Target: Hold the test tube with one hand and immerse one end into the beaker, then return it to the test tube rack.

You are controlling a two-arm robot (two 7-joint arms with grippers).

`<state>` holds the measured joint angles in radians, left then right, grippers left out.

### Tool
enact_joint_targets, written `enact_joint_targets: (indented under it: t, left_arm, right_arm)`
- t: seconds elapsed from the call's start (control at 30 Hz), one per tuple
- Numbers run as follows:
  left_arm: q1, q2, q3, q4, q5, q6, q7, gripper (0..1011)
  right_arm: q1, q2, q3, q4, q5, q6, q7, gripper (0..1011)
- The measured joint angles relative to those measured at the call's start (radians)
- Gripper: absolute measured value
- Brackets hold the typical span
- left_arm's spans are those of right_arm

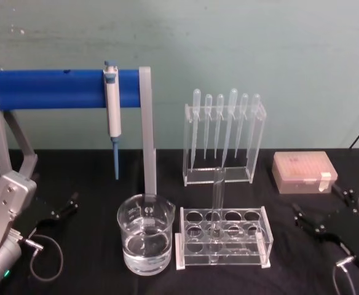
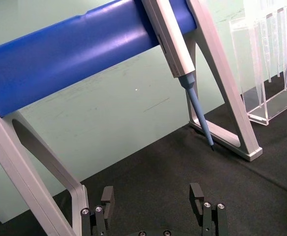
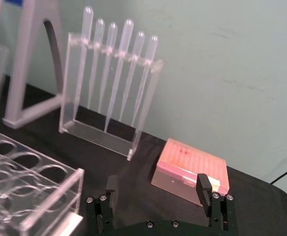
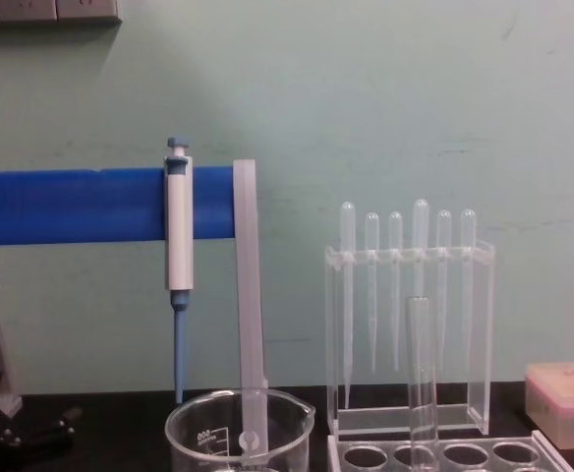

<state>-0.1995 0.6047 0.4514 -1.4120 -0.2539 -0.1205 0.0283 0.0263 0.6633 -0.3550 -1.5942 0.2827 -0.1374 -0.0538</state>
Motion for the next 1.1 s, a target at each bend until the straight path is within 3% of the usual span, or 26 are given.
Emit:
enact_joint_targets:
  t: [0.13, 0.23, 0.5, 0.6, 0.67, 1.1]
  left_arm:
    - [0.000, 0.000, 0.000, 0.000, 0.000, 0.000, 0.000, 1000]
    - [0.000, 0.000, 0.000, 0.000, 0.000, 0.000, 0.000, 1000]
    - [0.000, 0.000, 0.000, 0.000, 0.000, 0.000, 0.000, 1000]
    - [0.000, 0.000, 0.000, 0.000, 0.000, 0.000, 0.000, 1000]
    - [0.000, 0.000, 0.000, 0.000, 0.000, 0.000, 0.000, 1000]
    - [0.000, 0.000, 0.000, 0.000, 0.000, 0.000, 0.000, 1000]
  right_arm:
    - [-0.068, 0.026, 0.038, -0.086, 0.062, 0.003, 0.028, 1003]
    - [-0.104, 0.041, 0.050, -0.140, 0.116, 0.012, 0.086, 1003]
    - [-0.106, 0.026, 0.045, -0.191, 0.245, 0.060, 0.232, 1003]
    - [-0.069, -0.003, 0.034, -0.188, 0.301, 0.096, 0.297, 1003]
    - [-0.047, -0.018, 0.027, -0.180, 0.314, 0.112, 0.316, 1003]
    - [0.142, -0.161, -0.041, -0.041, 0.307, 0.228, 0.371, 1003]
